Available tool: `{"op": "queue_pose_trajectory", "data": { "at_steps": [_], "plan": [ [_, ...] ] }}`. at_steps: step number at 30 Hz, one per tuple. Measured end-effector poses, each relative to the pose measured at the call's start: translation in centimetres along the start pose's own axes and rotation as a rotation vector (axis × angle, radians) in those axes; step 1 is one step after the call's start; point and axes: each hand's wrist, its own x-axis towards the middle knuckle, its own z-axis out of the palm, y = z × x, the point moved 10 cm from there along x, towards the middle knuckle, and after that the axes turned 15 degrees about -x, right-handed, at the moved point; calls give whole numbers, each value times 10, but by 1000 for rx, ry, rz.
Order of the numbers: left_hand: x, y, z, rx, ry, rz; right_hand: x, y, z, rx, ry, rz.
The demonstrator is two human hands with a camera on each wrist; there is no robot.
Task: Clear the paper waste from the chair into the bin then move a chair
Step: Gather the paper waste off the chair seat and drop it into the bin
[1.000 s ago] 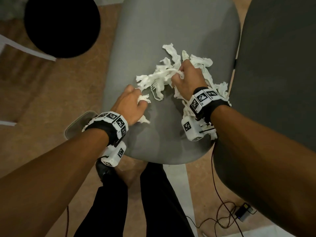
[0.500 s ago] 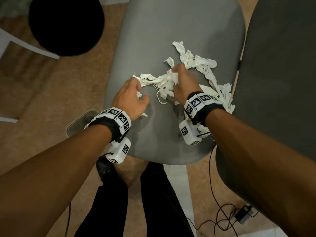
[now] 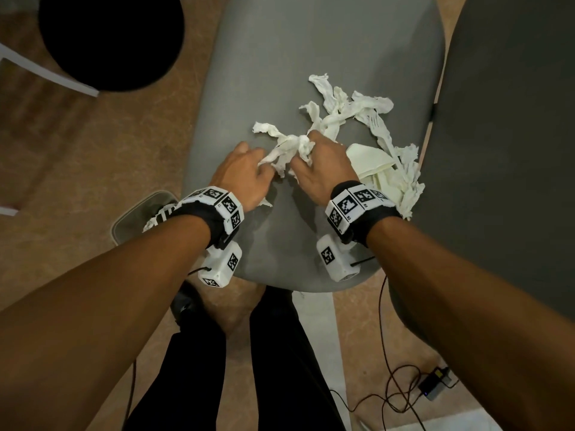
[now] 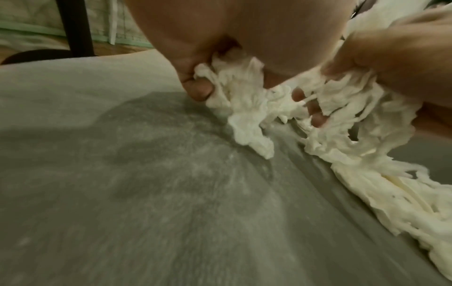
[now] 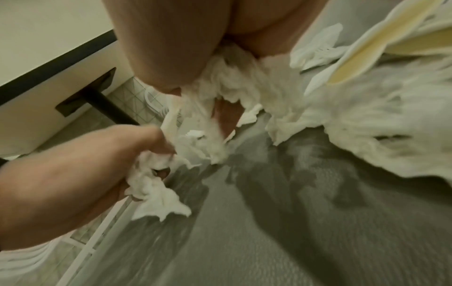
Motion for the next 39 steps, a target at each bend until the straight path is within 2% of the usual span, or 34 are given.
{"op": "queue_pose_trajectory", "data": {
  "at_steps": [4, 8, 12, 15, 19, 21, 23, 26, 29, 31, 33, 35, 37, 39],
  "plan": [
    [-20, 1, -13, -164, 86, 9, -15, -19, 7, 48, -42, -19],
    [-39, -17, -29, -227, 105, -14, -32, -59, 28, 77, -201, 40],
    [-65, -48, -51, -318, 154, -38, -44, -105, 62, 203, -218, 58],
    [-89, -91, -74, -326, 242, -115, -50, -138, 100, 238, -287, 99],
    [-117, -168, -88, -377, 257, -172, -62, -195, 163, 225, -435, 56],
    [-126, -218, -94, -440, 295, -261, -62, -215, 200, 259, -520, 83],
    [-135, -266, -99, -506, 351, -396, -53, -227, 234, 234, -530, 95],
    [-148, -323, -99, -575, 399, -539, -41, -241, 283, 144, -538, 51],
    [-151, -354, -95, -602, 390, -558, -25, -243, 328, 57, -585, 36],
    [-144, -373, -82, -635, 329, -564, -15, -238, 353, -27, -604, 36],
    [-137, -393, -59, -766, 223, -561, -10, -232, 375, -67, -616, 11],
    [-138, -419, -41, -838, 199, -570, -13, -224, 389, -84, -664, -21],
    [-146, -419, -42, -825, 218, -629, -18, -215, 394, -67, -692, -26],
    [-152, -398, -58, -698, 247, -636, -22, -212, 390, -31, -682, -8]
  ]
}}
